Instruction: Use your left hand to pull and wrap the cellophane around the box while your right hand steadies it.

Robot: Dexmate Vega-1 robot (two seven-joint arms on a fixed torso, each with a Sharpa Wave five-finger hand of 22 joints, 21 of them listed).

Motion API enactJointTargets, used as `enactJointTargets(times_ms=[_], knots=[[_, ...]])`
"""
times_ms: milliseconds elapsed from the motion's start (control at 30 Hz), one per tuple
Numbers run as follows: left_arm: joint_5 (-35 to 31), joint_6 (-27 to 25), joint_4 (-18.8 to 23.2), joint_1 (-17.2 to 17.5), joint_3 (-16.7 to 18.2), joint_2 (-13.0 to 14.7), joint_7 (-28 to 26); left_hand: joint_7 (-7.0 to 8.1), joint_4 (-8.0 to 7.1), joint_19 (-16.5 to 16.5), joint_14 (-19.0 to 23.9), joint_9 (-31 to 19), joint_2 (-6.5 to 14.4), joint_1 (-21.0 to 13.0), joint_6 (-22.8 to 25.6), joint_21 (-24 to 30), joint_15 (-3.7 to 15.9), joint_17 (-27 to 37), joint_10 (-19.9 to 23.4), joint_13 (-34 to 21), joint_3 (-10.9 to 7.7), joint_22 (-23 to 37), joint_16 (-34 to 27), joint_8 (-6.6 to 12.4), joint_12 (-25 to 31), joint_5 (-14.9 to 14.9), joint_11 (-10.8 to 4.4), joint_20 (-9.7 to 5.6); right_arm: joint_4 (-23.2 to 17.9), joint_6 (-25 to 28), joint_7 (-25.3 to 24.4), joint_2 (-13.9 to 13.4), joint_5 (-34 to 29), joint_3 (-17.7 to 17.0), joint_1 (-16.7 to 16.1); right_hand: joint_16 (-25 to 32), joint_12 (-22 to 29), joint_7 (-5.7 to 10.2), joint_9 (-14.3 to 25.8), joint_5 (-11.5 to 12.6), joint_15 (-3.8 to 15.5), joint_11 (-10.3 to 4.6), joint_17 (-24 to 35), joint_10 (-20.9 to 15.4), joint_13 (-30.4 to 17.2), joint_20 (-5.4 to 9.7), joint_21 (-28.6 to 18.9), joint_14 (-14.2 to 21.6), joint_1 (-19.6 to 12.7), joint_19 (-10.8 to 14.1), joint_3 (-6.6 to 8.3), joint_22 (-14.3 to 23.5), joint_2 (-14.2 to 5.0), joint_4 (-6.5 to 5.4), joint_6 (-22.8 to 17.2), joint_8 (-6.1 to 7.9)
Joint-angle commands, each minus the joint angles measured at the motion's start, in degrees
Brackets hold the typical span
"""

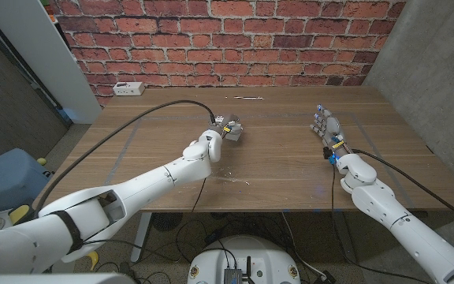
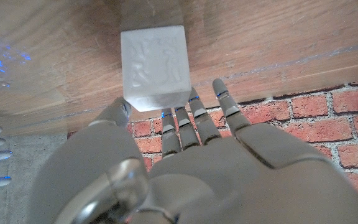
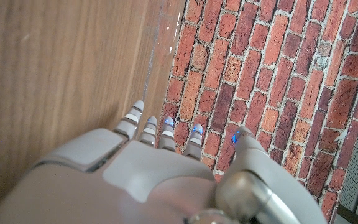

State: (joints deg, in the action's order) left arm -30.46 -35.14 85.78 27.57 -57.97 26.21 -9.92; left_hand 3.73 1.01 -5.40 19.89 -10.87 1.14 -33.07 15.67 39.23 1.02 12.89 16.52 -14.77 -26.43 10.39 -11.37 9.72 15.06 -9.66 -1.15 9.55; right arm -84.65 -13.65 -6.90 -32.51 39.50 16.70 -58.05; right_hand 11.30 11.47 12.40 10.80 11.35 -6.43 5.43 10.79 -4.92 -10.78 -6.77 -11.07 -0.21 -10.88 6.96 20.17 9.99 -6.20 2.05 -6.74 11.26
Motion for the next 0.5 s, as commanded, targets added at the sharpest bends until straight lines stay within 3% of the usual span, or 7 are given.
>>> enactJointTargets(times_ms=[33,133,367,400,433,500], knots=[[-1.37,-0.17,5.91,4.56,3.15,2.59,-5.32,0.6,0.23,2.71,-4.76,0.08,0.03,1.55,-4.68,-1.67,-1.04,-0.42,-4.11,0.48,0.73,0.24,0.76,0.22,-2.23,-0.28,-0.32,0.47,-0.78,0.29,-0.68,0.02,-0.49,0.25,-0.23,0.25,0.28,0.29,0.23,-0.13,-0.08,0.03,0.08,-0.4,-0.33,-0.22,-0.49,0.45,0.12,0.3,0.15,0.23,-0.01,0.49,-0.06,-0.04],[-1.9,-0.09,7.19,5.8,3.9,3.13,-6.96,0.69,0.33,3.02,-5.64,0.1,0.08,1.75,-5.0,-1.96,-1.04,-0.53,-4.49,0.58,0.77,0.24,0.8,0.4,-2.4,-0.29,-1.17,0.36,-1.13,0.4,-0.87,-0.05,-0.64,0.31,-0.34,0.25,0.27,0.29,0.24,-0.13,-0.15,-0.03,0.07,-0.39,-0.33,-0.26,-0.48,0.49,0.07,0.29,0.18,0.23,-0.03,0.53,-0.07,-0.04],[-2.23,2.24,9.75,9.57,6.4,4.42,-12.28,0.58,0.47,2.86,-5.45,0.14,0.9,2.01,-3.43,-2.29,-0.82,-0.74,-2.97,0.78,0.49,0.27,0.16,1.37,-1.84,-0.37,-0.85,0.23,-2.77,1.01,-1.81,-0.67,-0.97,0.14,-1.24,0.21,0.22,0.29,0.26,-0.1,-0.08,-0.09,0.02,-0.34,-0.34,-0.22,-0.49,0.49,-0.21,0.3,0.39,0.23,-0.29,0.7,-0.07,-0.04],[-2.21,2.87,10.11,10.14,6.8,4.69,-13.05,0.56,0.54,2.79,-5.11,0.15,1.08,2.0,-3.05,-2.35,-0.69,-0.79,-2.48,0.82,0.39,0.27,-0.04,1.51,-1.67,-0.39,-0.6,0.24,-3.11,1.22,-1.96,-0.87,-1.06,0.12,-1.41,0.16,0.17,-4.48,0.14,-0.23,-0.06,-0.11,0.01,-0.44,-0.35,-0.21,-0.45,0.53,-0.82,0.24,0.52,0.23,-0.23,1.33,0.11,-0.19],[-2.07,3.45,10.59,10.62,7.16,5.05,-13.34,0.32,0.64,2.73,-4.91,0.15,1.14,2.02,-2.45,-2.4,-0.69,-0.86,-1.96,0.86,0.36,0.28,-0.15,1.72,-1.48,-0.4,-0.66,0.22,-3.54,1.52,-2.22,-1.12,-1.2,0.1,-1.61,0.2,0.11,-7.15,0.06,-0.3,-0.04,-0.15,0.06,-0.43,-0.35,-0.24,-0.5,0.6,-0.98,0.37,0.53,0.24,-0.37,1.51,-0.09,-0.14],[-2.48,4.31,11.38,11.58,7.64,5.64,-14.49,0.3,0.82,2.58,-4.45,0.16,1.31,2.02,-1.46,-2.49,-0.47,-0.97,-1.22,0.93,0.25,0.28,-0.38,2.02,-1.24,-0.42,-0.75,0.22,-4.64,2.34,-2.79,-1.8,-1.49,0.03,-2.09,0.2,0.12,-8.04,0.02,-0.31,-0.06,-0.13,0.05,-0.48,-0.35,-0.26,-0.5,0.65,-1.13,0.38,0.57,0.24,-0.42,1.64,-0.22,-0.12]])
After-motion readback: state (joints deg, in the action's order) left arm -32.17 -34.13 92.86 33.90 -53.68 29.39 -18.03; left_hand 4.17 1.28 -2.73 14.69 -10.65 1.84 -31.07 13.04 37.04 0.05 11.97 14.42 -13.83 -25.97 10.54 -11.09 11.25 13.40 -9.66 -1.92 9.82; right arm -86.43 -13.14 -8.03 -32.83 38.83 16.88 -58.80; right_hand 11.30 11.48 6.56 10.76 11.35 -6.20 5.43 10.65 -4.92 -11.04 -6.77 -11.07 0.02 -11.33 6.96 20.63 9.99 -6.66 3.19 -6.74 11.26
